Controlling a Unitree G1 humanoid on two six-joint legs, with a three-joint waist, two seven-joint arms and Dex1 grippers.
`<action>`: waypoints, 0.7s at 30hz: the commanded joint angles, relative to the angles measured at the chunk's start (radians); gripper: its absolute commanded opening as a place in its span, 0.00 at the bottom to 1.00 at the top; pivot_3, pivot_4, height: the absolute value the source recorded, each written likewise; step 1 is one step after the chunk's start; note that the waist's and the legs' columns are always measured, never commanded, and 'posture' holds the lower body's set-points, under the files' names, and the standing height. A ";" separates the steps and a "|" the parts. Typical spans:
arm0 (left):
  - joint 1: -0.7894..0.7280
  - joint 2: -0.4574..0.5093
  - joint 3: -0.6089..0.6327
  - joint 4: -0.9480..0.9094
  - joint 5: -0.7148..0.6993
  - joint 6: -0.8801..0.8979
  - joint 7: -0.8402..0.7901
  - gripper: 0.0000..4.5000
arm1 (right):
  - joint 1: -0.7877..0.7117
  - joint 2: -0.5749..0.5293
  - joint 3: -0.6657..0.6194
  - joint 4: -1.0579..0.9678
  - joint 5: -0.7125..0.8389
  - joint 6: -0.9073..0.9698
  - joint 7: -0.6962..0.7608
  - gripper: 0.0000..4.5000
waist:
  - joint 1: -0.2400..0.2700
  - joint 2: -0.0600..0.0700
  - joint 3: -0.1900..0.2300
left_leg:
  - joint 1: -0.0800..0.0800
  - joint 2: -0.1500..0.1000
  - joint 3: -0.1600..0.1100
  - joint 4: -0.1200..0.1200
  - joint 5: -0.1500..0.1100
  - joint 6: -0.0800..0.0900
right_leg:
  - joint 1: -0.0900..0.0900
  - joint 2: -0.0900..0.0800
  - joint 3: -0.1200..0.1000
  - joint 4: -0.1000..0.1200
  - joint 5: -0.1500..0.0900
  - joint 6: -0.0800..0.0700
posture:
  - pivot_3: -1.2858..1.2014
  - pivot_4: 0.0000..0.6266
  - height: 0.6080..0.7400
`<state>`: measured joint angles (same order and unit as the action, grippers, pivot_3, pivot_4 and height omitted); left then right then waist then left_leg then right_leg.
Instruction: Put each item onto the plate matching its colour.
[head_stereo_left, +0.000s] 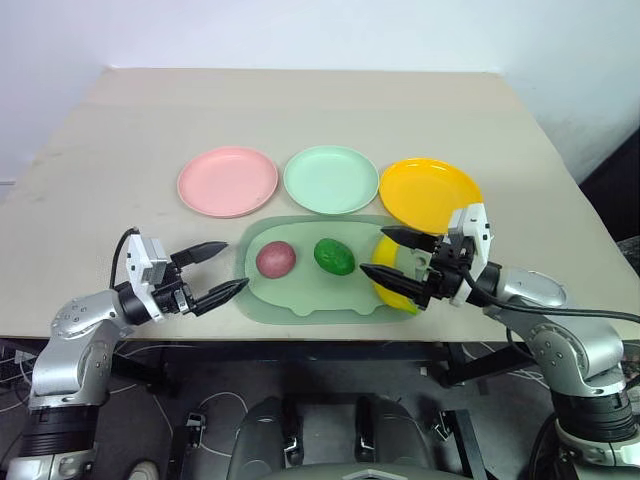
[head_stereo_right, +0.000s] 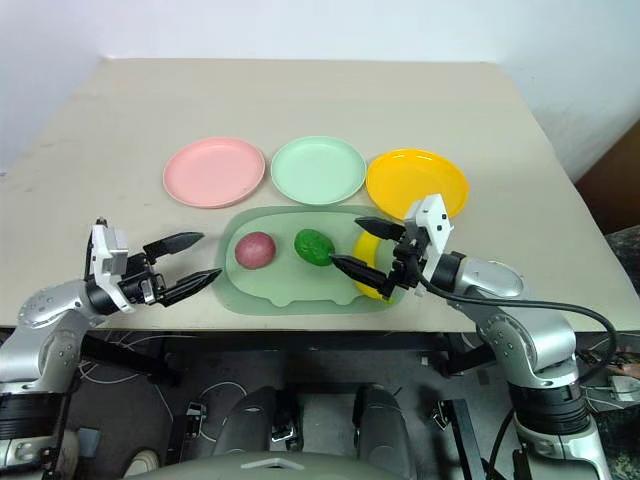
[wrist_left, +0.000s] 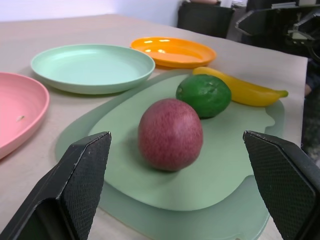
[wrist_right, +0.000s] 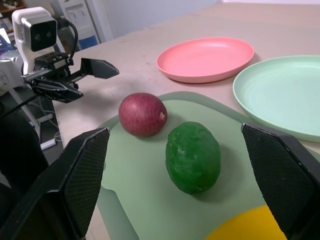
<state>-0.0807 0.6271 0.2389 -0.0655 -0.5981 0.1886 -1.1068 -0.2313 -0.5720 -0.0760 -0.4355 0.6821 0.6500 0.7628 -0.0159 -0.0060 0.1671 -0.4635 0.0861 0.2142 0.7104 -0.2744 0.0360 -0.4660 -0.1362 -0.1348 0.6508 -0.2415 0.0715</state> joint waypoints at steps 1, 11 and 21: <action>0.001 0.007 0.016 -0.067 -0.019 0.019 0.024 0.99 | -0.004 -0.005 -0.018 -0.028 0.020 0.000 -0.006 1.00 | 0.001 0.000 0.000 | 0.000 0.000 0.000 0.000 0.000 0.000 | 0.000 0.000 0.000 0.000 0.000 0.000 | 0.52 0.24 0.66; -0.038 -0.006 -0.020 -0.172 -0.039 0.118 0.103 0.99 | 0.038 -0.017 -0.042 -0.038 0.030 0.050 -0.066 1.00 | 0.003 0.000 0.000 | 0.000 0.000 0.000 0.000 0.000 0.000 | 0.001 0.000 0.000 0.000 0.000 0.000 | 0.52 0.24 0.66; -0.126 -0.022 -0.068 -0.175 -0.044 0.183 0.125 0.99 | 0.119 -0.020 -0.046 -0.033 -0.009 0.099 -0.170 1.00 | 0.005 0.000 0.000 | 0.000 0.000 0.000 0.000 0.000 0.000 | 0.005 0.001 -0.001 0.000 0.000 0.000 | 0.52 0.24 0.66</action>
<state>-0.1902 0.6049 0.1713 -0.2163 -0.6245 0.3685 -0.9813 -0.1229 -0.5774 -0.0975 -0.4383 0.6767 0.7428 0.6075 -0.0113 -0.0060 0.1671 -0.4633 0.0859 0.2136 0.7105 -0.2740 0.0356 -0.4613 -0.1355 -0.1356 0.6509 -0.2415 0.0717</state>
